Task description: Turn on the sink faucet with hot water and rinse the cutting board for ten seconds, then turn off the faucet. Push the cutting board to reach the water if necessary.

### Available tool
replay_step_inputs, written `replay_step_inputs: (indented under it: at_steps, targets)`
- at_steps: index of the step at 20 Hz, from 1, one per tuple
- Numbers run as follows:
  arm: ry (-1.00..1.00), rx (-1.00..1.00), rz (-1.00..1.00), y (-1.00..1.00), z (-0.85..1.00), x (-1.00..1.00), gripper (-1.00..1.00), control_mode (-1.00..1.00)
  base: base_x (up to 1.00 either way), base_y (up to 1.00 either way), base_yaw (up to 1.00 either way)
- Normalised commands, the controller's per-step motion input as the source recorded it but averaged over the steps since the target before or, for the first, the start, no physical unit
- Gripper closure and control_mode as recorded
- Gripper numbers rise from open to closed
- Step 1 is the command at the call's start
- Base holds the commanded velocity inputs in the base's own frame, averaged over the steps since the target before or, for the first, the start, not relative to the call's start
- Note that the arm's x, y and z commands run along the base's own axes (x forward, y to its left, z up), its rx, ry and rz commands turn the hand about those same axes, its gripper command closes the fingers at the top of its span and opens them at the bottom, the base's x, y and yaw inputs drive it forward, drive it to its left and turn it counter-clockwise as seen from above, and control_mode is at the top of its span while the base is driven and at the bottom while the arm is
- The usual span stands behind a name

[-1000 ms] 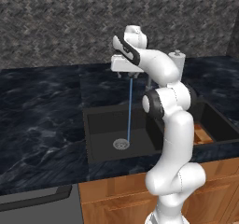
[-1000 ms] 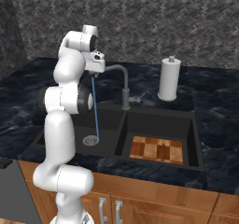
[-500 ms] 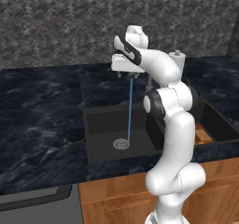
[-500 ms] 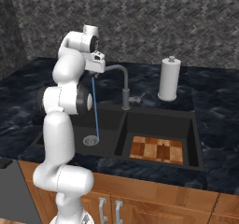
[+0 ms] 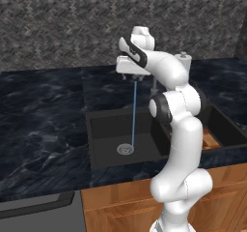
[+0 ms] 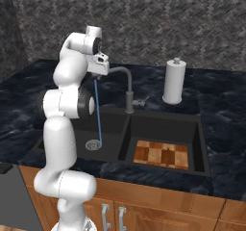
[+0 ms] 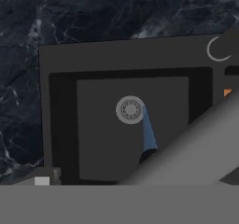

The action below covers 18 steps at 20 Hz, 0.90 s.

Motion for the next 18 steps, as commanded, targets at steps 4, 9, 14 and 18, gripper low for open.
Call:
replay_step_inputs:
  at_steps: [4,9,14,18]
  targets:
    - [0.0,0.0,0.0,0.0,0.33,0.01,-1.0,-1.0,0.0,0.0,0.0]
    - [0.01,0.0,0.0,-0.01,0.47,0.0,-1.0,-1.0,0.0,0.0,0.0]
    - [0.0,0.0,0.0,-0.05,0.32,-0.01,-1.0,-1.0,0.0,0.0,0.0]
    - [0.0,0.0,0.0,-0.39,0.1,-0.13,-1.0,-1.0,0.0,0.0,0.0]
